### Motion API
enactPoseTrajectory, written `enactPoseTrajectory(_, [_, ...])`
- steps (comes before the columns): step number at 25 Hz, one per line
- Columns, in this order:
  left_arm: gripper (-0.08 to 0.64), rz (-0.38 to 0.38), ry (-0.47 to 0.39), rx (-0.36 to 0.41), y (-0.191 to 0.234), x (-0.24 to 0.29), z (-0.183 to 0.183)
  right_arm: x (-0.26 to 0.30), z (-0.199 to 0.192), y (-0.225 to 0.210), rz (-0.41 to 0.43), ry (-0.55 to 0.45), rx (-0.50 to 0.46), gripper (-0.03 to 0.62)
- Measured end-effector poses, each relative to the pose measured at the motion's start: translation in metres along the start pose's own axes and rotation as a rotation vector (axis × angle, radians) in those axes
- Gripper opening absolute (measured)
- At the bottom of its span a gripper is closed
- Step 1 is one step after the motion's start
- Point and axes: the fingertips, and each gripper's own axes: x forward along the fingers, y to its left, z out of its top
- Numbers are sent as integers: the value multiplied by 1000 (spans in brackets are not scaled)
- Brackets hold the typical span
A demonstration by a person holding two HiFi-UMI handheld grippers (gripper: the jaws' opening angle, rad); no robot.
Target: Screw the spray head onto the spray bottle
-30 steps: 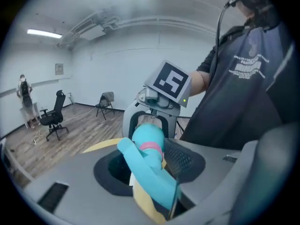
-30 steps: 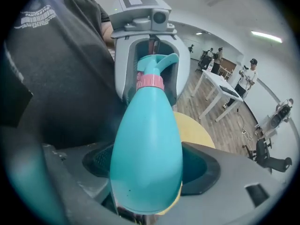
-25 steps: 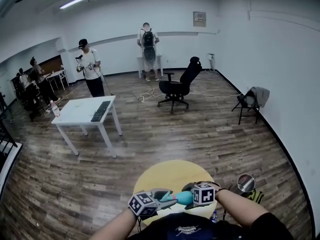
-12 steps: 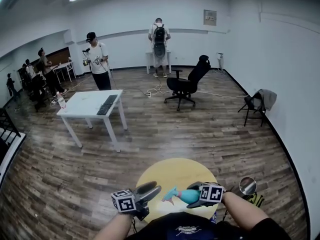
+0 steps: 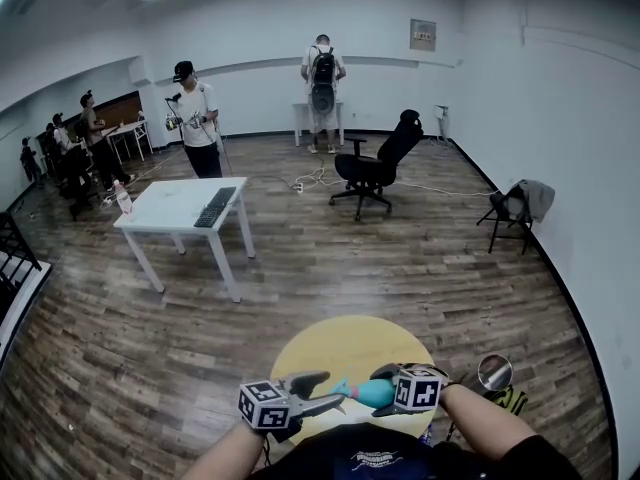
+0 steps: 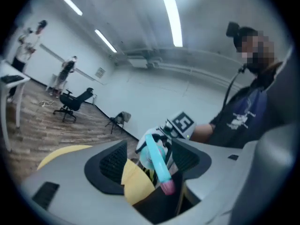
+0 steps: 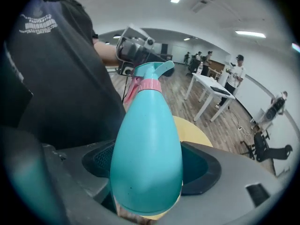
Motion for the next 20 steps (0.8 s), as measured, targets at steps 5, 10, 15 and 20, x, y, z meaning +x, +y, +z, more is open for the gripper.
enactPoseTrajectory(5, [189, -36, 254, 205, -14, 31, -24, 6, 14, -4, -19, 92, -101, 405])
enactPoseTrajectory(10, [178, -105, 58, -54, -4, 11, -15, -26, 34, -15, -83, -228, 119, 431])
enactPoseTrajectory(15, [176, -79, -262, -338, 30, -35, 3, -71, 8, -50, -274, -461, 337, 400])
enactPoseTrajectory(20, [178, -23, -478, -468, 53, -77, 19, -131, -20, -77, -309, -933, 766, 19])
